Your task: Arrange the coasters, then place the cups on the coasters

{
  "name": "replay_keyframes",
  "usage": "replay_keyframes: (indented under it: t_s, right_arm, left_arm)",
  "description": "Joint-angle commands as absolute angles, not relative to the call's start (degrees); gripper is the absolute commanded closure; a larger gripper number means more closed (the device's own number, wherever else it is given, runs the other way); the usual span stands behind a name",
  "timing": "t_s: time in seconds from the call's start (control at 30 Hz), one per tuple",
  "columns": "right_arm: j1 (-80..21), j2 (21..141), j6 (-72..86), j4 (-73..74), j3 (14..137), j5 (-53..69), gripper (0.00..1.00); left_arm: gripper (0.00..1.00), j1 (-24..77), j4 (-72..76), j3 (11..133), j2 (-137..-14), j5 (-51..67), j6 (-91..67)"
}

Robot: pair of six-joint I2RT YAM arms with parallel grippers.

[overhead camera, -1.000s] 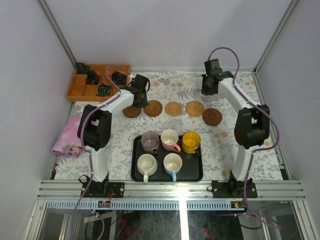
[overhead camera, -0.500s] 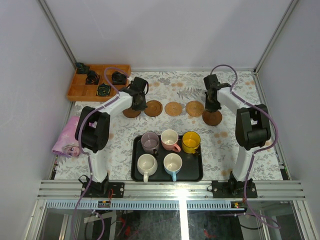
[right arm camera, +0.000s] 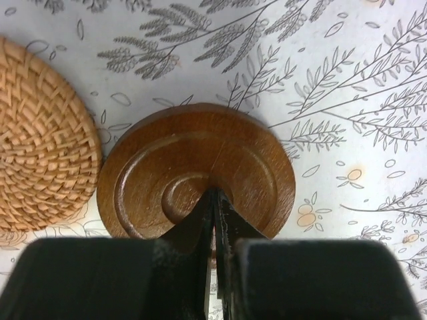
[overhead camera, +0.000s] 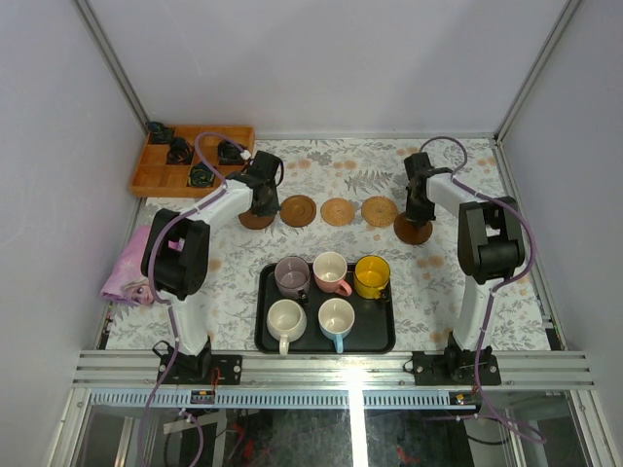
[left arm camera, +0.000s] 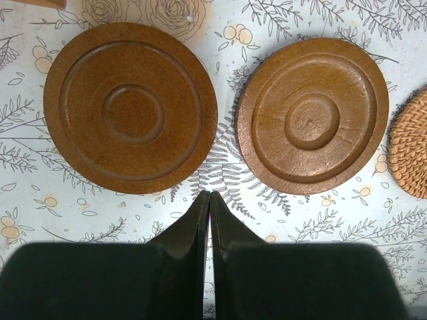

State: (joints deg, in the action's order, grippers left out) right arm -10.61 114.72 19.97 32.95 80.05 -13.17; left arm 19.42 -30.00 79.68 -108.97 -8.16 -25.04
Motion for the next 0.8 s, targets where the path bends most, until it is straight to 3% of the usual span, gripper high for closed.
replay_keyframes:
  t_s: [0.0, 0.4, 0.77]
  right_arm:
    - [-7.98, 116.97, 20.89, 31.62, 82.23, -12.80, 0.97]
    - [-4.39, 124.54, 19.95, 33.05, 93.85, -10.21, 0.99]
    - [-4.35, 123.86, 20.24, 33.42, 94.98, -5.93, 1.00]
  left_arm:
    - [1.00, 18.74, -28.21, 78.95, -107.47, -9.51, -26.10]
    - [1.00, 18.05, -28.58, 78.92, -107.81, -10.18, -26.02]
    - [1.00, 16.68, -28.30, 79.81, -110.12, -11.57, -26.48]
